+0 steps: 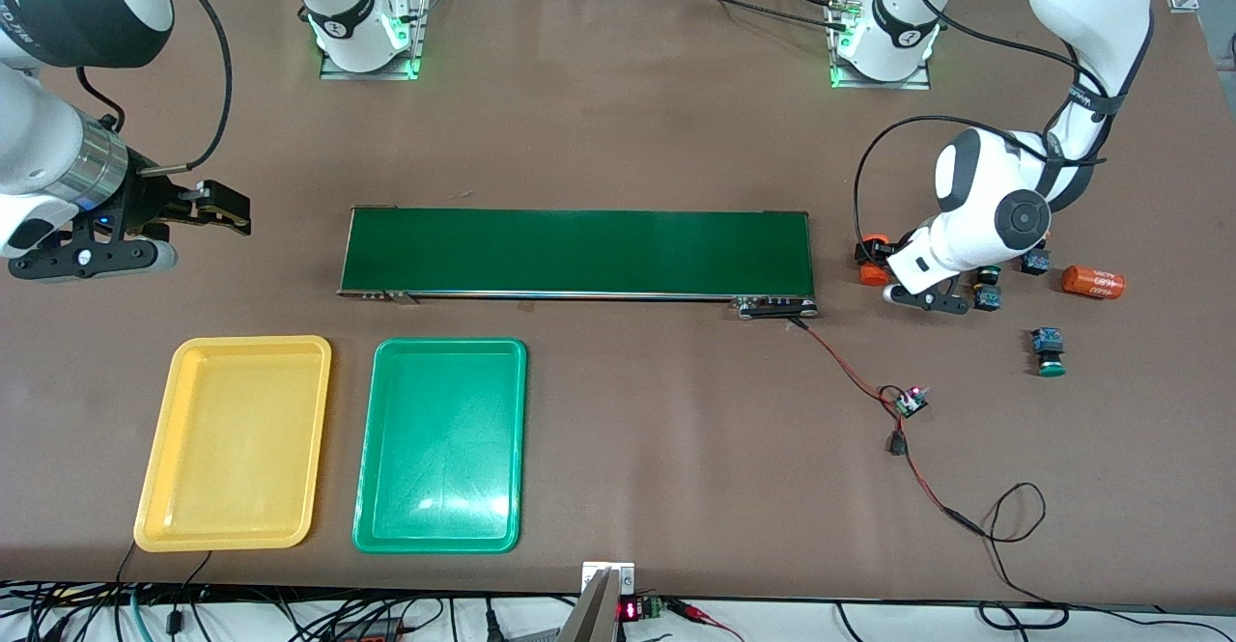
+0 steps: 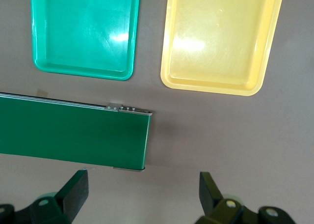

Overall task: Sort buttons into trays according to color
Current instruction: 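Grasp the orange battery with the left gripper and lift it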

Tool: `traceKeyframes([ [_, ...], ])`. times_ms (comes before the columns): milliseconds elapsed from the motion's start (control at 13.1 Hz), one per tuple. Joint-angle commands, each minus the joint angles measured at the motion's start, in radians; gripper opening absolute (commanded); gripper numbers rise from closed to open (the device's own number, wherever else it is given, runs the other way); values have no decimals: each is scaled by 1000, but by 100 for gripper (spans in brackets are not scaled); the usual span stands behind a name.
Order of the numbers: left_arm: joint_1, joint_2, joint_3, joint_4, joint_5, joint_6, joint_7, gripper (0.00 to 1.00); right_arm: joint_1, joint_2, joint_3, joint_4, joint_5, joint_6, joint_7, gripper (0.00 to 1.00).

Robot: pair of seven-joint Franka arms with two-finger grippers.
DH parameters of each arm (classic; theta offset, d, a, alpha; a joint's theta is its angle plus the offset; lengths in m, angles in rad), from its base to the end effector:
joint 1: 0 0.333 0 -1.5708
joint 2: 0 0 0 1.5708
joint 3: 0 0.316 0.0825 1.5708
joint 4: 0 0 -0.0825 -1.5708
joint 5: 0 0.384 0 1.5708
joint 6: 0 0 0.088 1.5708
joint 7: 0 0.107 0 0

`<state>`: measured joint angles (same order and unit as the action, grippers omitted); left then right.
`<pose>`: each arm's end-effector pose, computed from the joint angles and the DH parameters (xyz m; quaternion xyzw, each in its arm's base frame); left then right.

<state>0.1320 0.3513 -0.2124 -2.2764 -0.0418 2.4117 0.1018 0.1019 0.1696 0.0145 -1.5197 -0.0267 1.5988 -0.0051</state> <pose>0.5090 -0.0453 0.1882 0.9908 -0.0710 -0.1039 0.0501 0.6000 0.0667 0.5526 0.9970 0.0616 -0.0445 0.0146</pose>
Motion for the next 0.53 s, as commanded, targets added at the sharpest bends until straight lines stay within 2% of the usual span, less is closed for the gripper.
traceKeyframes([
  [0,24,3,-15,-18,-10,17,24,96,9,-4,5,-4,-13,-3,4,100],
  [228,23,2,-18,-20,-10,14,24,78,12,5,5,-4,-13,1,7,100],
  [304,23,1,-22,-20,-10,12,22,58,21,4,5,-4,-13,-2,8,100],
  [456,23,-3,-28,-20,-10,12,24,41,33,5,5,-4,-13,0,34,100],
])
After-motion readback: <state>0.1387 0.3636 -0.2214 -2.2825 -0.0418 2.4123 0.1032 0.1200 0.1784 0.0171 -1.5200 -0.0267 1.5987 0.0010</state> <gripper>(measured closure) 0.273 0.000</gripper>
